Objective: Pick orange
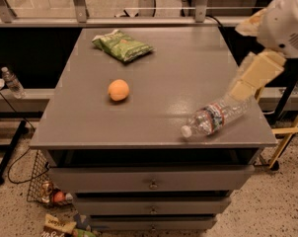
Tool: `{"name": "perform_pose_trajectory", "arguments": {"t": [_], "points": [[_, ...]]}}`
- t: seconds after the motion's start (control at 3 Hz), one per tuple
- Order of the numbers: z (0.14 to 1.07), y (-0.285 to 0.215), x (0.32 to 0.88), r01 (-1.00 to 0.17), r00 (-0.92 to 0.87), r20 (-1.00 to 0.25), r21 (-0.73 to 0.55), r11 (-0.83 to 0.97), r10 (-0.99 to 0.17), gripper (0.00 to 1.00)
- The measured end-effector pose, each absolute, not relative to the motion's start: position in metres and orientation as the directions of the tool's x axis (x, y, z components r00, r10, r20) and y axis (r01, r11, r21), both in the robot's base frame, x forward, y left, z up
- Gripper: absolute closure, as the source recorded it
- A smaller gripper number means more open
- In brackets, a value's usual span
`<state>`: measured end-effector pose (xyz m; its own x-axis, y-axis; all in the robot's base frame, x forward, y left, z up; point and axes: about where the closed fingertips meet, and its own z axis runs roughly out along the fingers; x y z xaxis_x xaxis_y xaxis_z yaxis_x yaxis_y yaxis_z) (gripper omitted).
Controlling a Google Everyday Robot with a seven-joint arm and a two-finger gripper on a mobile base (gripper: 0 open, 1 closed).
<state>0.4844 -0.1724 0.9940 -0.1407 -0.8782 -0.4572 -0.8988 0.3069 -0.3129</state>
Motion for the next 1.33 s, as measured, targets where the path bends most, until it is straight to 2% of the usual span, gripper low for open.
{"name": "perform_pose_trajectory", "arguments": {"t": [0.33,1.0,1.33], "points": [[0.989,-0.099,0.557,-0.927,-0.005,-0.568,-0.307,0.218,-0.823,0.00],[0.928,0.008,0.606,-0.968,0.108,-0.457,-0.249,0.010,-0.883,0.00],[0.926,0.017,0.606,-0.968,0.123,-0.452,-0.249,-0.007,-0.883,0.00]]}}
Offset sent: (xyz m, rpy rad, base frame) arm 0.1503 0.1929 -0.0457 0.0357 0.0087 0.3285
